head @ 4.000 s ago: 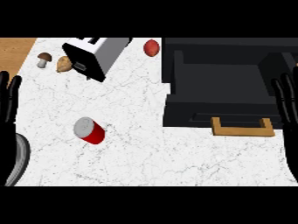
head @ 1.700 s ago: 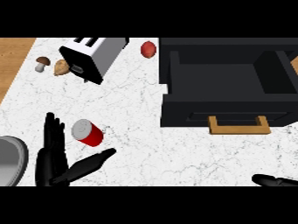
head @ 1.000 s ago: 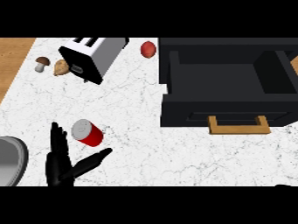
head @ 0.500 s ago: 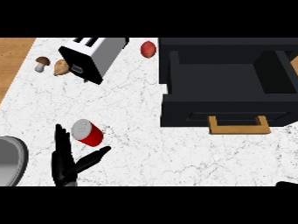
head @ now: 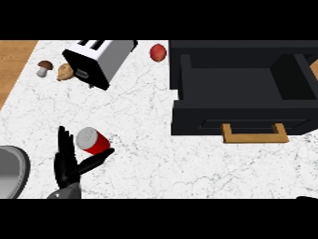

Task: Pick up the can, place it into the drawer and close the drawer

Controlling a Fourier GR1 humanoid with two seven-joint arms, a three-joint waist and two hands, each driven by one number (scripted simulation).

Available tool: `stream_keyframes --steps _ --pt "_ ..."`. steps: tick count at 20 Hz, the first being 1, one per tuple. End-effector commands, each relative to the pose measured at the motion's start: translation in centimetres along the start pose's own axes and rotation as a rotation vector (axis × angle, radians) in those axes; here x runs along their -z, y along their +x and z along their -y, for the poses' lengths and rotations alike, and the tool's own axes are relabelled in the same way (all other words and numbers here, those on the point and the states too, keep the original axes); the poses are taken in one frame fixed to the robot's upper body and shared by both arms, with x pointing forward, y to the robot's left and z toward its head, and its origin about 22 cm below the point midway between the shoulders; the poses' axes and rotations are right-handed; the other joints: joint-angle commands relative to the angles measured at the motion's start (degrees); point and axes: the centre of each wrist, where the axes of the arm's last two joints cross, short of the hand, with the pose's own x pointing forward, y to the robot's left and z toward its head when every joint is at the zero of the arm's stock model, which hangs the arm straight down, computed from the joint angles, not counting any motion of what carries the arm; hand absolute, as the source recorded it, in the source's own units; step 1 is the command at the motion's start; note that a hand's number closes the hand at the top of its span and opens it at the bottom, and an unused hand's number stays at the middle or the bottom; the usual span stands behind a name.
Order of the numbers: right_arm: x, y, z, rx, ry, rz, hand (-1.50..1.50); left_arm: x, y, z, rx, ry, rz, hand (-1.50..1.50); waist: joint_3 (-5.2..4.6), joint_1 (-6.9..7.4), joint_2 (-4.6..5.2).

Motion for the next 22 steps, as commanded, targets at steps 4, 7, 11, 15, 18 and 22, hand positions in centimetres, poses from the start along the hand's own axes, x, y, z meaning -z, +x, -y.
stream_keyframes --steps 4,7,11,15,18,22 --pt "0.4 -0.9 -0.3 -0.03 -0.009 -0.019 -1.5 0.9 1.2 3.0 -0.003 -0.069 0.012 -1.5 0.03 0.03 -0.03" --pt "1.4 1.4 0.8 -0.012 0.014 -0.003 -1.5 1.7 0.0 2.7 -0.018 -0.145 -0.003 -1.5 -0.01 -0.16 0.05" --pt "0.9 1.1 1.6 -0.013 0.014 0.014 -1.5 3.3 0.7 1.6 -0.065 -0.19 0.01 1.5 0.01 -0.13 0.01" --pt "1.0 0.0 0.0 -0.002 -0.003 0.014 -1.5 2.4 0.5 2.9 -0.096 -0.238 0.03 1.5 0.01 0.04 -0.01" --pt "0.6 -0.2 -1.2 -0.01 -0.019 0.038 -1.5 4.0 1.1 3.6 -0.123 -0.248 0.059 1.5 0.0 -0.1 0.04" --pt "1.0 -0.3 0.8 0.001 -0.02 0.033 -1.5 5.4 2.0 4.2 -0.09 -0.31 0.084 1.5 0.0 -0.34 0.1"
